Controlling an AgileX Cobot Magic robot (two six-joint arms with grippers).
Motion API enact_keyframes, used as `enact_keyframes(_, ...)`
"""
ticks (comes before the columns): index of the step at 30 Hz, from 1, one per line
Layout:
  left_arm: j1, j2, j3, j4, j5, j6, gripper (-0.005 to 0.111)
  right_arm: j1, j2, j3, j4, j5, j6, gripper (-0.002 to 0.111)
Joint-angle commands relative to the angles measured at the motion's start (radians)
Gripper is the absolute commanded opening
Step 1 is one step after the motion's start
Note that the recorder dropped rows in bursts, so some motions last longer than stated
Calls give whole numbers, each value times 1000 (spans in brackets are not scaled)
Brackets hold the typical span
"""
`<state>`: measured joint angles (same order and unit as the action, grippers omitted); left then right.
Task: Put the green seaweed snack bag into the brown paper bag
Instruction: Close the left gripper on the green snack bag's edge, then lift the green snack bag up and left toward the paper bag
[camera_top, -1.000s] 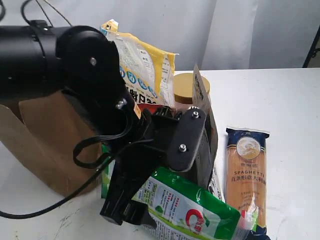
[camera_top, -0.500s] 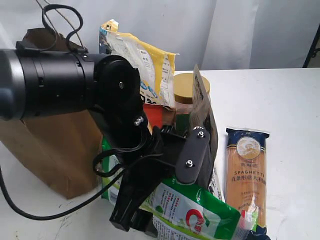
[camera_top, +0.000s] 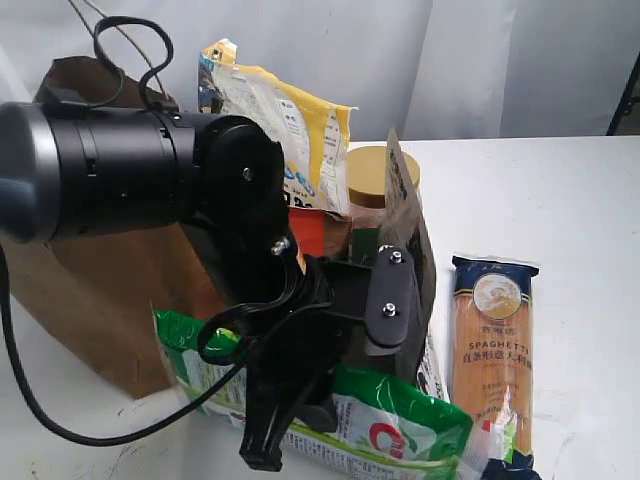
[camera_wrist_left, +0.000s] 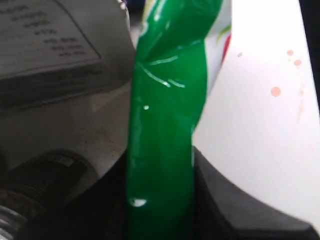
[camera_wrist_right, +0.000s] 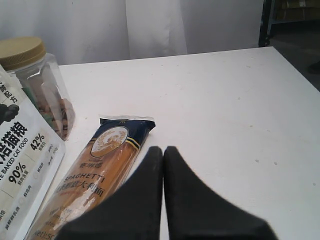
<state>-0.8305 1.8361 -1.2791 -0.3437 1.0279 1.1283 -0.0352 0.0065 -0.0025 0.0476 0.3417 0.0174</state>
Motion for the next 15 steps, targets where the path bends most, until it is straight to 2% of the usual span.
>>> enact_keyframes(1, -6, 0, -6, 24, 77, -56, 26, -6, -7, 2, 2, -4, -3, 0)
enact_keyframes(4, -6, -23, -6, 15, 74, -82, 21, -6, -7, 2, 2, -4, -3, 0)
enact_keyframes(5, -6, -43, -6, 10, 74, -93, 3, -6, -7, 2, 2, -4, -3, 0)
enact_keyframes(6, -6, -52, -6, 14, 67, -103, 0, -6, -7, 2, 2, -4, -3, 0)
enact_keyframes(15, -6, -212, -6, 69, 96, -227, 0, -6, -7, 2, 2, -4, -3, 0)
